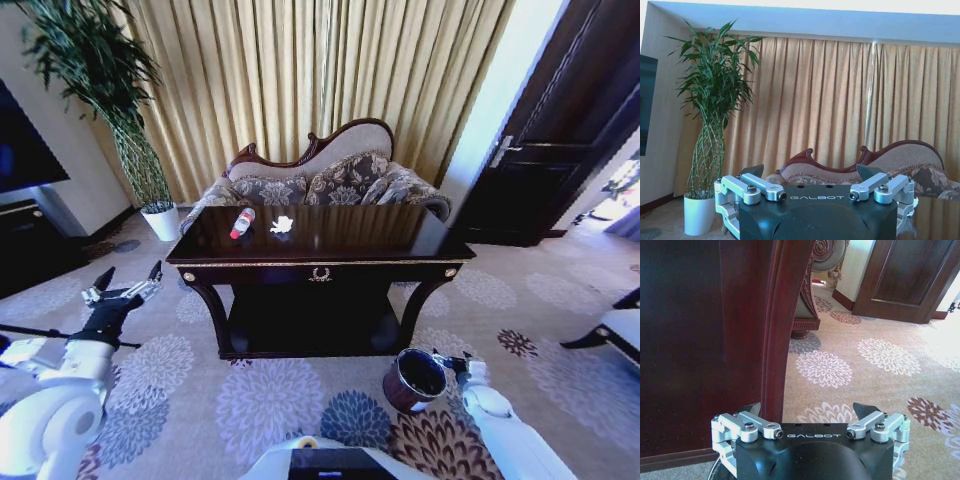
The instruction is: Move to the front of the table and place the trash on the table into the trash bin.
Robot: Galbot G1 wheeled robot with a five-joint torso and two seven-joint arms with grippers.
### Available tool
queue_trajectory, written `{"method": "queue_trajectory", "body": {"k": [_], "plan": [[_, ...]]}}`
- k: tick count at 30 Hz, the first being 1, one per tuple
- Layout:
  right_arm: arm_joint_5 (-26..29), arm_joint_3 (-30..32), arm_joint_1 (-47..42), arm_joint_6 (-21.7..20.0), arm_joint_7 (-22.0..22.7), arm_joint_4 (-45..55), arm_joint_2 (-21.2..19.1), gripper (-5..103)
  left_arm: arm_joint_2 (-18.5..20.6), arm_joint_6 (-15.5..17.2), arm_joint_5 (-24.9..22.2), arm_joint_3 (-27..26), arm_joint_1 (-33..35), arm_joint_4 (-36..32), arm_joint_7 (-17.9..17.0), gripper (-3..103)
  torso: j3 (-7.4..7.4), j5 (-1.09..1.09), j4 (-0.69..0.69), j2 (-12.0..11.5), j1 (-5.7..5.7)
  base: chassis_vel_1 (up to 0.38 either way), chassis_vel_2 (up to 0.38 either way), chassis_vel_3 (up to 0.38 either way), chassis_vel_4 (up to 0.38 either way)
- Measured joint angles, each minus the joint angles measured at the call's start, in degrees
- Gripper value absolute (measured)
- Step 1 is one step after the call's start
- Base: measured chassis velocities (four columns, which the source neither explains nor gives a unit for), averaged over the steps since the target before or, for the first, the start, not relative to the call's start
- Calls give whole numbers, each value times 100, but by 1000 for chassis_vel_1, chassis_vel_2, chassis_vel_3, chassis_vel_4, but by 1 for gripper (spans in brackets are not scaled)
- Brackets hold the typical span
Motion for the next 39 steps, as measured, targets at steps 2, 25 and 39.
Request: {"method": "queue_trajectory", "body": {"k": [2,25,39], "plan": [[16,2,22,0,0,-35,-14,100,0,1,-2,-4,3,-18,0,100,0,0,0,0,0,0,0,0,0],[595,772,-1234,-334,32,5091,-64,100,-5,-29,-25,-75,80,35,-2,100,0,-1,0,0,0,0,0,0,0],[991,1030,-1269,-1442,120,6498,-246,100,26,-41,-27,-76,91,109,9,100,0,0,0,0,0,0,0,0,0]]}}
